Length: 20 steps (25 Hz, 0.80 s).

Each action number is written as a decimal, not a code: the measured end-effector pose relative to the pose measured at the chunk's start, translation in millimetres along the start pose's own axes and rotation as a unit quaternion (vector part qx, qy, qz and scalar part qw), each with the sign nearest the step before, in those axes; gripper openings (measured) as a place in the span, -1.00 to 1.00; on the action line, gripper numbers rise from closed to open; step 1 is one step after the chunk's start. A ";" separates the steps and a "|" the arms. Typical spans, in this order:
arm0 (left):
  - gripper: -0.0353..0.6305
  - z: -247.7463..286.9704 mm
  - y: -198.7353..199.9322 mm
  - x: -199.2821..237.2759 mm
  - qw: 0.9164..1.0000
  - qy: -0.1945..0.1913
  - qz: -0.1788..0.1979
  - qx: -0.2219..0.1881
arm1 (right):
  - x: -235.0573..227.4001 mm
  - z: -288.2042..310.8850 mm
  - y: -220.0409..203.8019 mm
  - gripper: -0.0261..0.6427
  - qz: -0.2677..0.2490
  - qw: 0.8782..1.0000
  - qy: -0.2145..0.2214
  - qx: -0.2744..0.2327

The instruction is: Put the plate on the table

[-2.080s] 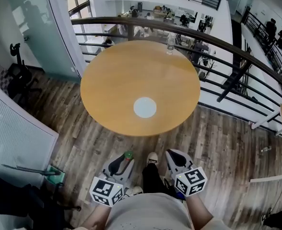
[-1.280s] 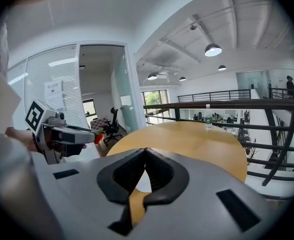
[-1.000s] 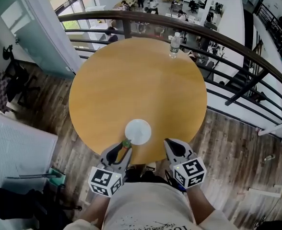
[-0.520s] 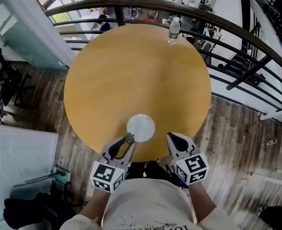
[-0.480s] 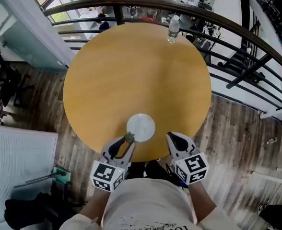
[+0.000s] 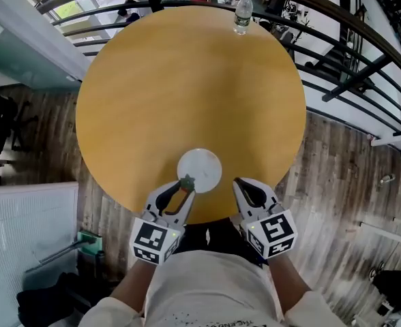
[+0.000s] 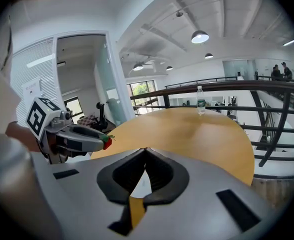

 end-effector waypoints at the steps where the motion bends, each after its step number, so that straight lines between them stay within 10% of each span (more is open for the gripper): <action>1: -0.46 2.9 -1.8 2.0 1.000 -0.002 0.003 0.003 | -0.9 2.9 -1.3 -0.86 0.001 1.000 -0.001 0.002; 20: -0.46 62.2 -38.3 22.0 0.997 -0.024 0.040 0.067 | -18.8 40.5 -36.6 -0.86 0.036 0.999 -0.008 0.028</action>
Point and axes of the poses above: the fingertips, and each gripper's own axes: z forward along the fingers, x to its left, y out of its top, the point moved 10 cm from there along -z, backward along the fingers, and after that the axes turned 4 degrees about z, right-handed, at the moved point
